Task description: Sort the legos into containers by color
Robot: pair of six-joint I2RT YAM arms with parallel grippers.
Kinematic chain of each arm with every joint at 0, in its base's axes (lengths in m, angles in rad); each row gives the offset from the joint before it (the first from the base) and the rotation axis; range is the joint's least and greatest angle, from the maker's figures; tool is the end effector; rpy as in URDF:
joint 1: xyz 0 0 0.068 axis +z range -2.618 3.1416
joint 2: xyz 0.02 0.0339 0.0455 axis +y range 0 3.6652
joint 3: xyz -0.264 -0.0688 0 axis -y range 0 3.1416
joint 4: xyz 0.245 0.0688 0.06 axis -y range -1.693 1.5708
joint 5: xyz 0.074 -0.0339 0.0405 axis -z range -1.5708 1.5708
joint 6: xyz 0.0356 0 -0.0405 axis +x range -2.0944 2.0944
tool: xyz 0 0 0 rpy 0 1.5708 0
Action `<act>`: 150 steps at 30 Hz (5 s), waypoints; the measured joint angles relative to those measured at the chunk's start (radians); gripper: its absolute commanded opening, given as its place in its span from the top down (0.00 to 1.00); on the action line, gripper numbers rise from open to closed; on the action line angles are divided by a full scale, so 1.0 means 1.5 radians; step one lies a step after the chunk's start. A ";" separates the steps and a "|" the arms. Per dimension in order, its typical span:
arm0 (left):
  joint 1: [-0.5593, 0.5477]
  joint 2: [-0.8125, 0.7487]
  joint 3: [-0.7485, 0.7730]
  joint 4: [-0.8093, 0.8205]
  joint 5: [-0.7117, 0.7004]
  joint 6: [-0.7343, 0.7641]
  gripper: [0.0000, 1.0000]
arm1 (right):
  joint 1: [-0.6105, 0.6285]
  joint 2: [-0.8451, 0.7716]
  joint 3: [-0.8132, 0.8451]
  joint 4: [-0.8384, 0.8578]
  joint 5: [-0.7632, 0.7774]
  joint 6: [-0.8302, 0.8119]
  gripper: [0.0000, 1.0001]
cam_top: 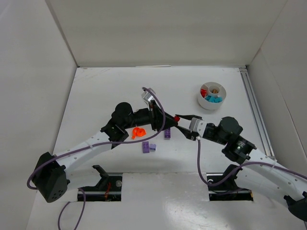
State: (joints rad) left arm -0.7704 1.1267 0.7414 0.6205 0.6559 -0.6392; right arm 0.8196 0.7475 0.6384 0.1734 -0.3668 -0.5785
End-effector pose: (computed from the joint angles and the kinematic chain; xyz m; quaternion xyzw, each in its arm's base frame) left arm 0.1683 -0.1936 0.3392 0.2908 0.5684 -0.6335 0.4370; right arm 0.1159 0.1428 0.3328 -0.5346 0.4292 0.2101 0.6970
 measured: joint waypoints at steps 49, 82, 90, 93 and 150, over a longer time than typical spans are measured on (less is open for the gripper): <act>0.296 -0.050 -0.106 -0.383 -0.309 0.032 0.00 | -0.435 0.693 0.555 -0.355 0.239 0.106 0.74; 0.301 -0.033 -0.106 -0.385 -0.283 0.032 0.00 | -0.447 0.693 0.518 -0.355 0.188 0.135 0.41; 0.301 -0.033 -0.106 -0.393 -0.292 0.030 0.00 | -0.447 0.638 0.463 -0.329 0.178 0.123 0.28; 0.301 -0.032 -0.106 -0.401 -0.303 0.024 0.00 | -0.446 0.578 0.431 -0.308 0.173 0.112 0.23; 0.186 0.006 -0.117 -0.418 -0.555 0.020 1.00 | -0.458 0.300 0.206 -0.245 0.055 0.061 0.23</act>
State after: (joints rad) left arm -0.4908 1.1358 0.5659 -0.0071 -0.1761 -0.6098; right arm 0.1322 1.1969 0.9470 -0.1936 -0.2836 -0.4877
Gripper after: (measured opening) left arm 0.026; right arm 0.775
